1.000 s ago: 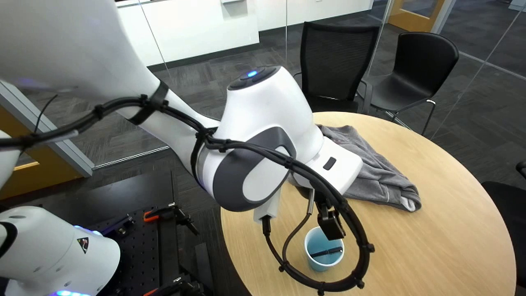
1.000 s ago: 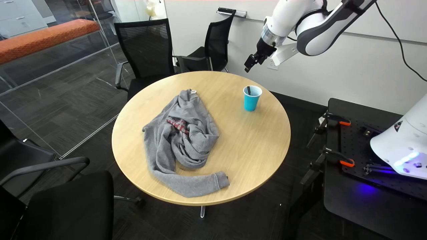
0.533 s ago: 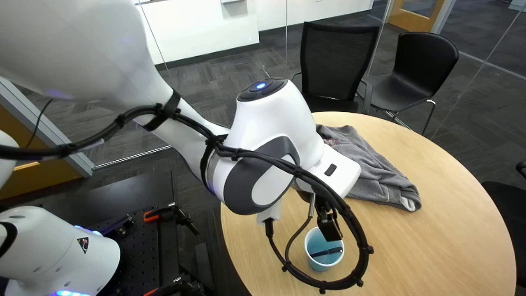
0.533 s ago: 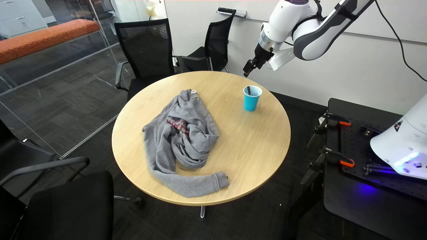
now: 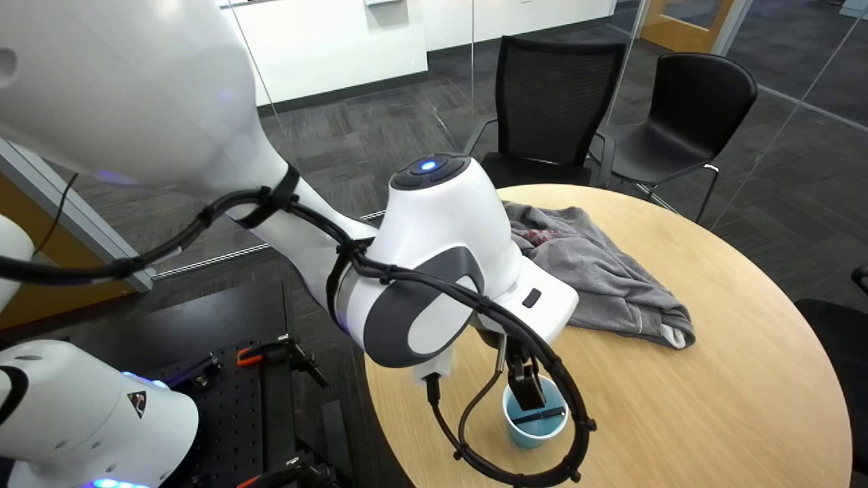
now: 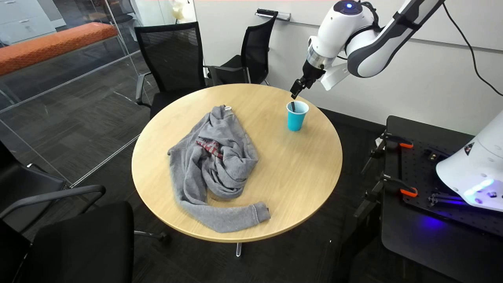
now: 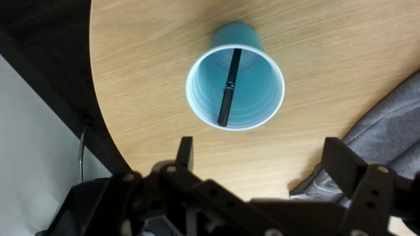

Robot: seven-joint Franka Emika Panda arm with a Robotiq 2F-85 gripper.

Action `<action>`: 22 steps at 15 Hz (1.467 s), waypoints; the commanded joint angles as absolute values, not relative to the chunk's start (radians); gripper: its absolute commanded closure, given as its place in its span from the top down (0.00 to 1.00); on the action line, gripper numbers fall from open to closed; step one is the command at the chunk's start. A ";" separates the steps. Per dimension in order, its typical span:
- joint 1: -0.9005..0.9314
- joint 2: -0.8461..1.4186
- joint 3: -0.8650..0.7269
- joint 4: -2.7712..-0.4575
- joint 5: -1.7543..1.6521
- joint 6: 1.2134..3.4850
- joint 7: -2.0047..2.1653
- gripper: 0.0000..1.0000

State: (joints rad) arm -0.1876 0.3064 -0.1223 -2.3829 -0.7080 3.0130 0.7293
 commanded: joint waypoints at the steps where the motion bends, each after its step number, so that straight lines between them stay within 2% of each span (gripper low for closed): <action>1: -0.221 0.315 -0.107 -2.412 -0.701 3.021 0.672 1.00; 9: -0.206 0.387 -0.175 -2.409 -0.739 3.206 0.710 1.00; 14: -0.085 0.462 -0.337 -2.403 -0.714 3.388 0.717 1.00; 17: -0.043 0.506 -0.372 -2.406 -0.673 3.454 0.702 0.98; 19: -0.035 0.529 -0.363 -2.408 -0.662 3.473 0.700 0.86; 21: -0.020 0.553 -0.362 -2.404 -0.645 3.483 0.700 0.68; 22: -0.011 0.560 -0.363 -2.405 -0.636 3.484 0.701 0.57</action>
